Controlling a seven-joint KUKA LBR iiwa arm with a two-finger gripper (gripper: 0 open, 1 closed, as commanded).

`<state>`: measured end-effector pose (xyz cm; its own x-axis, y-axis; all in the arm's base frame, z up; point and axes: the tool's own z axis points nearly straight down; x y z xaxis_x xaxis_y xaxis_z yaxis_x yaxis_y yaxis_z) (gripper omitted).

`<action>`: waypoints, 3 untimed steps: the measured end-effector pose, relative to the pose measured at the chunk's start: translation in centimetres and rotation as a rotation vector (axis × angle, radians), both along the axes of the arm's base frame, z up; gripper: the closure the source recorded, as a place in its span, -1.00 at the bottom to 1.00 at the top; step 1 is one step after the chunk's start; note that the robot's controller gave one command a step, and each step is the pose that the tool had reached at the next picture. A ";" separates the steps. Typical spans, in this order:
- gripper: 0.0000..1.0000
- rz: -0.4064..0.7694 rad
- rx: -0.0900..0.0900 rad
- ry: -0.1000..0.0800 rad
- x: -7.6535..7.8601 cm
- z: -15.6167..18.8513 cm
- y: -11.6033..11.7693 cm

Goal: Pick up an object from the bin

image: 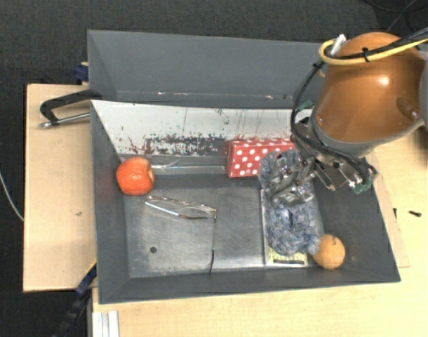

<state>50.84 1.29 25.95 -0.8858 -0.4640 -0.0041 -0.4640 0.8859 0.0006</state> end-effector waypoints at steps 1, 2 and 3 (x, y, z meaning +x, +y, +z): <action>1.00 0.000 0.000 0.000 0.0 0.0 0.0; 1.00 0.000 0.000 0.000 0.0 0.0 0.0; 1.00 0.000 0.000 0.000 0.0 0.0 0.0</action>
Offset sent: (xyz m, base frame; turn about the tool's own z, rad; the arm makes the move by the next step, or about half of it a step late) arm 0.0000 0.0000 0.0000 0.0000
